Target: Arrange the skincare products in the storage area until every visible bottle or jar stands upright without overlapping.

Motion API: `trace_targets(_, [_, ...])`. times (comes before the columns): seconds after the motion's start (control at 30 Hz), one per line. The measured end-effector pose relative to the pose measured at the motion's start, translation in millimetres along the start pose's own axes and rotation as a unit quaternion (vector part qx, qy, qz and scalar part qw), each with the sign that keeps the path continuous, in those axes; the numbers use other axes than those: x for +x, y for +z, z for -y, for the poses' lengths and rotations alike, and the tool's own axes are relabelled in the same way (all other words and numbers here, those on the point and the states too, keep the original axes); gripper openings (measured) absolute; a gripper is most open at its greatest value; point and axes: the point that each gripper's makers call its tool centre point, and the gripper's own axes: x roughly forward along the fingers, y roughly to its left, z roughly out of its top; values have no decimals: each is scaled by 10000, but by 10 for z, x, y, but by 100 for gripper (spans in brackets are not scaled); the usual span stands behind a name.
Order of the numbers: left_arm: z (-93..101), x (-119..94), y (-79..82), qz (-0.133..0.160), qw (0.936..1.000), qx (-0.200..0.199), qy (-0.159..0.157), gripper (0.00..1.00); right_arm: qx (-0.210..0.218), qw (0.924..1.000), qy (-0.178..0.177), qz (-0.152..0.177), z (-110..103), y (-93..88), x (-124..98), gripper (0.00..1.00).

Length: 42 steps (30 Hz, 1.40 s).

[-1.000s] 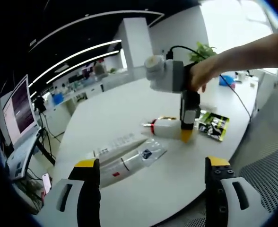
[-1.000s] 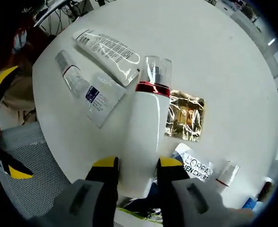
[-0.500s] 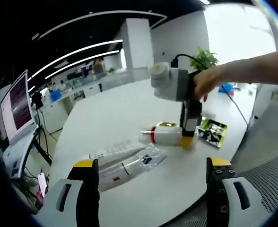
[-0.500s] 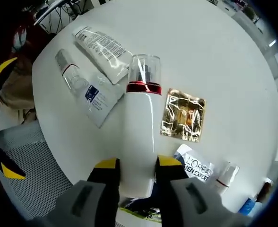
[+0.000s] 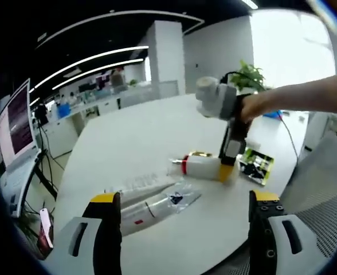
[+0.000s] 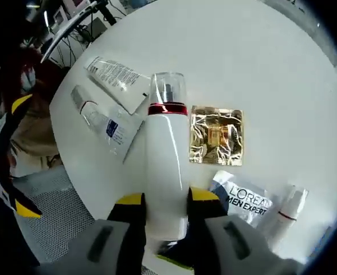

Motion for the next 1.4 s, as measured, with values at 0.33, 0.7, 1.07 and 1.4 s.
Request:
trace_targets(0.33, [55, 67, 8, -58, 9983, -497, -305, 86, 1373, 9825, 1059, 682, 28, 31, -67, 25])
trace_targets(0.7, [47, 134, -94, -240, 9929, -1030, -539, 85, 2786, 9211, 2289, 1467, 21, 89, -167, 25])
trace_targets(1.07, [112, 225, -14, -301, 9819, -1596, -973, 77, 3292, 8705, 3082, 1971, -89, 9, -286, 25])
trace_targets(1.4, [280, 311, 75, -358, 9647, -2069, -1588, 67, 3080, 8522, 3437, 2464, -289, -42, -588, 26])
